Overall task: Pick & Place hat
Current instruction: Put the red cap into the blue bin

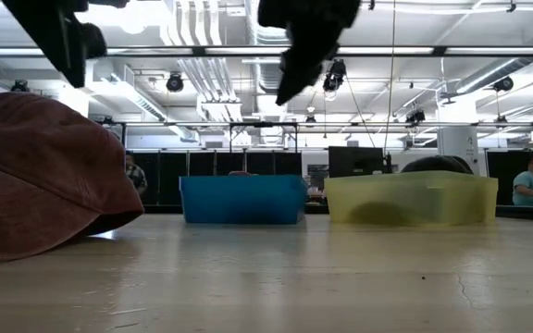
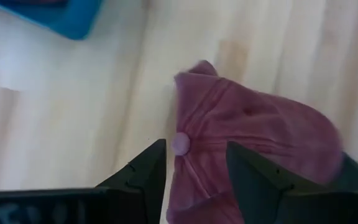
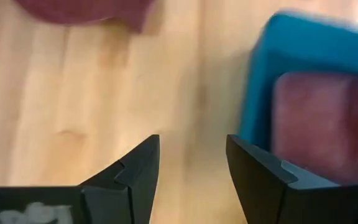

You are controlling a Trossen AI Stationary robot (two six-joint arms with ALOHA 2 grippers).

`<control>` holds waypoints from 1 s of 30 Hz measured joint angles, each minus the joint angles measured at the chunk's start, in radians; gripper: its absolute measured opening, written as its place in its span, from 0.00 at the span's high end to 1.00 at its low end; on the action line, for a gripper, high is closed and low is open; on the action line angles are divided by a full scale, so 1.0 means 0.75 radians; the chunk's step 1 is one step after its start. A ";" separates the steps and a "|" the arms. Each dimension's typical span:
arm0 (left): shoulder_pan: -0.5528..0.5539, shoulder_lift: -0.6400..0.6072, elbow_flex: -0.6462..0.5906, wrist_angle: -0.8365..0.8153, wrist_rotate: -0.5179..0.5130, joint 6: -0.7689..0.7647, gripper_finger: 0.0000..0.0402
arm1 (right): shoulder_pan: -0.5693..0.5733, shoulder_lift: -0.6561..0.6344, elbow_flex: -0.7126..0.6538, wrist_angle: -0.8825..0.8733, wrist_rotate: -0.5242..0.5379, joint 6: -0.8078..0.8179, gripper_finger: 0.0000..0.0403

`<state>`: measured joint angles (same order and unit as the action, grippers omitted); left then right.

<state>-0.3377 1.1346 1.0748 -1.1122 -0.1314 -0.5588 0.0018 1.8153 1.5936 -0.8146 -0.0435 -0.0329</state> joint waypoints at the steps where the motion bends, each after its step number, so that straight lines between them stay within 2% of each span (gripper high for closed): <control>1: 0.067 0.005 0.000 0.009 0.083 0.056 0.60 | 0.021 -0.020 -0.042 0.014 -0.014 0.041 0.55; 7: 0.510 0.033 0.000 0.035 0.581 0.332 0.60 | 0.160 -0.126 -0.274 0.132 -0.033 0.280 0.55; 11: 0.751 0.076 0.000 0.026 0.787 0.438 0.60 | 0.214 -0.160 -0.377 0.207 -0.027 0.417 0.55; 14: 0.861 0.131 -0.030 0.022 0.937 0.492 0.60 | 0.243 -0.174 -0.421 0.223 -0.024 0.499 0.55; 21: 0.870 0.260 -0.179 0.007 1.257 0.516 0.60 | 0.281 -0.199 -0.481 0.270 -0.007 0.601 0.55; 28: 0.867 0.294 -0.266 0.022 1.317 0.553 0.60 | 0.283 -0.199 -0.489 0.306 0.015 0.618 0.55; 30: 0.866 0.294 -0.275 0.023 1.280 0.593 0.60 | 0.283 -0.199 -0.489 0.310 0.027 0.626 0.55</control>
<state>0.3119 1.3549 0.8684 -1.0947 0.8287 -0.1139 0.2138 1.6661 1.2266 -0.5820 -0.0235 0.4366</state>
